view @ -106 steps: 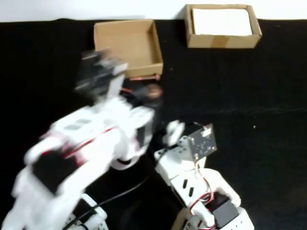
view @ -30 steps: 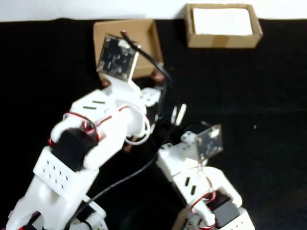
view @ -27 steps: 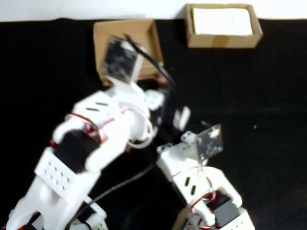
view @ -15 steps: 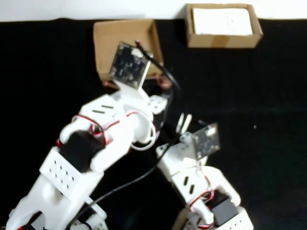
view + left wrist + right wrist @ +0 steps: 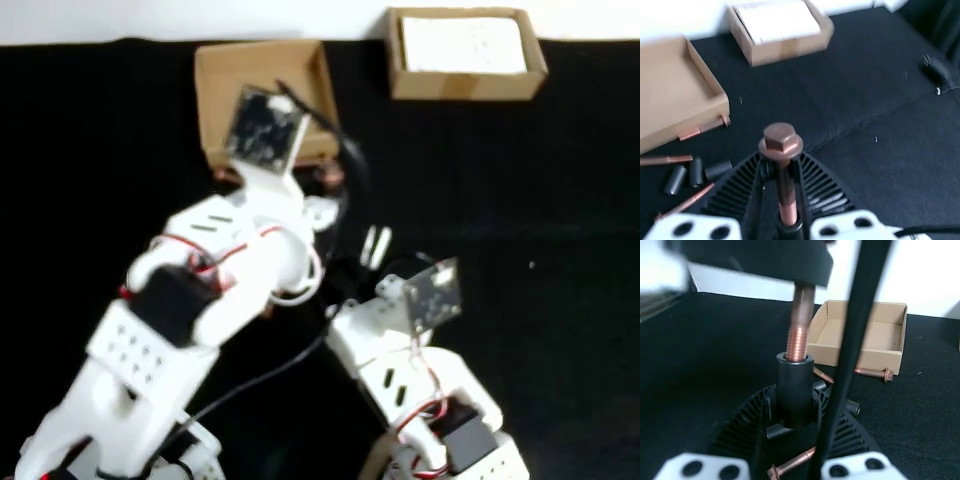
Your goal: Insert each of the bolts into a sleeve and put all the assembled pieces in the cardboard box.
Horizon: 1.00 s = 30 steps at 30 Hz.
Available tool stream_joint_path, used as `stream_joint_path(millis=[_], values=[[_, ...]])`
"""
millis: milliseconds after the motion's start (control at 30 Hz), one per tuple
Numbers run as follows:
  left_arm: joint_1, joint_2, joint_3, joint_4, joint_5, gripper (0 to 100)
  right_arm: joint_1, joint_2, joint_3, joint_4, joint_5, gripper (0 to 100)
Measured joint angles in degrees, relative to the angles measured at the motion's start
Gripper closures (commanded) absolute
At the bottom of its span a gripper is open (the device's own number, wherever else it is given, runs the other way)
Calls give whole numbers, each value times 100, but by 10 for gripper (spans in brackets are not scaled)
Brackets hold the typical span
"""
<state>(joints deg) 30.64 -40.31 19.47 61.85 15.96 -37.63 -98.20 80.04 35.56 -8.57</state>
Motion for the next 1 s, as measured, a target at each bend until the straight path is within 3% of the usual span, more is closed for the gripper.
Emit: stream_joint_path(millis=[300, 767, 1000], values=[[0, 0, 167, 88, 9, 931, 0, 9, 0, 0, 0, 991], [-9, 0, -299, 1732, -9, 803, 18, 26, 0, -580, 0, 991], [-53, 0, -1002, 2637, 9, 801, 79, 35, 0, -1029, 0, 991]])
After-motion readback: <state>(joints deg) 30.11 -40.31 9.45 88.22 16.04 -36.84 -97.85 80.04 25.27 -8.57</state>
